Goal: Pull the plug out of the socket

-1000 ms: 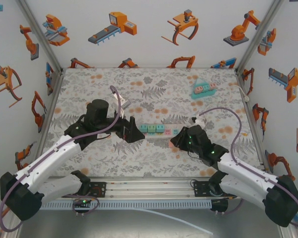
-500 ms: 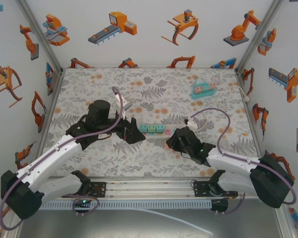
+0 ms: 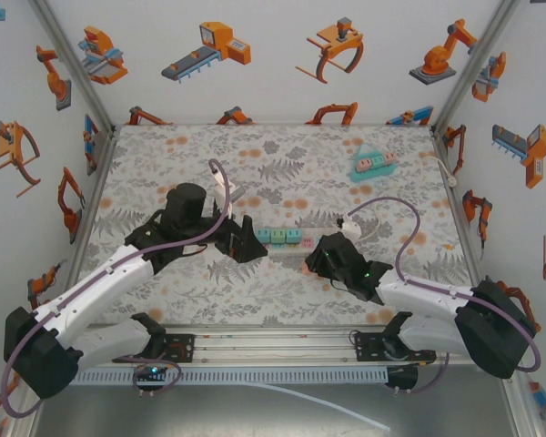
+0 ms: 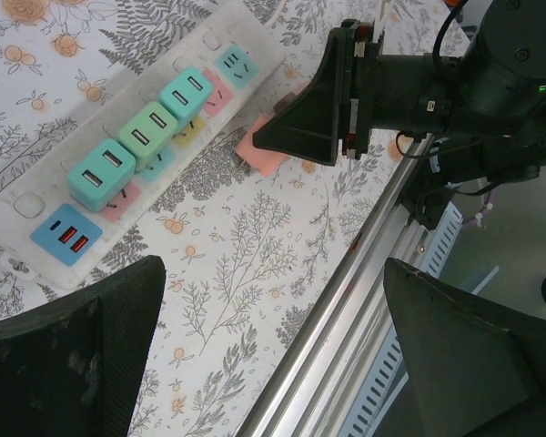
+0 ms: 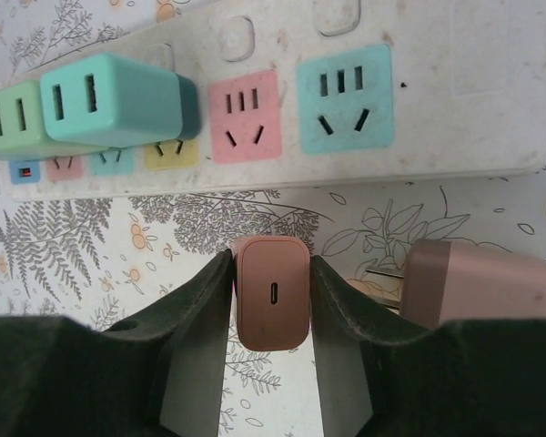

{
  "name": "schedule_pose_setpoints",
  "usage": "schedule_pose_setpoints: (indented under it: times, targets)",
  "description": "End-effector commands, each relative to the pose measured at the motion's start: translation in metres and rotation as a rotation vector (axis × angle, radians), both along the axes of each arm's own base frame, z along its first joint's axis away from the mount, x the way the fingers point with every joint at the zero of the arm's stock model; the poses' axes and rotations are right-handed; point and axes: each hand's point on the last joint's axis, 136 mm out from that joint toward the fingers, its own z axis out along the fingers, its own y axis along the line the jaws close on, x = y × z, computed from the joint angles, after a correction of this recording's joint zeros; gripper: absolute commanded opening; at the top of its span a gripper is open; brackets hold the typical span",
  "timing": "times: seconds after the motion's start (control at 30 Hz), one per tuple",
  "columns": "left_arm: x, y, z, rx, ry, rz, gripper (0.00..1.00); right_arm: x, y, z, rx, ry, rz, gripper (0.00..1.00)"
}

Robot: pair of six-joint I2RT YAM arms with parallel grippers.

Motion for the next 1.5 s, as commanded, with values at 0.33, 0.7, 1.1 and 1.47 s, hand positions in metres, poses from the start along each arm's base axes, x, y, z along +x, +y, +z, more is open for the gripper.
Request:
schedule_pose_setpoints:
  times: [0.33,0.7,1.1,1.47]
  targets:
    - [0.004,0.003,-0.006,0.017,-0.018,0.032,0.97,-0.009,-0.030,0.000,-0.150,-0.010,-0.018,0.45]
    - [0.027,0.027,-0.017,0.090,-0.024,0.232,0.97,0.003,-0.032,0.067,-0.245,-0.247,0.092,0.46]
    - [0.072,0.088,-0.053,0.136,0.085,0.632,0.97,-0.008,0.044,0.152,-0.541,-0.756,1.057,0.50]
    - [0.104,0.088,-0.079,0.130,0.180,0.681,1.00,0.011,0.094,0.101,-0.519,-0.571,1.566,0.53]
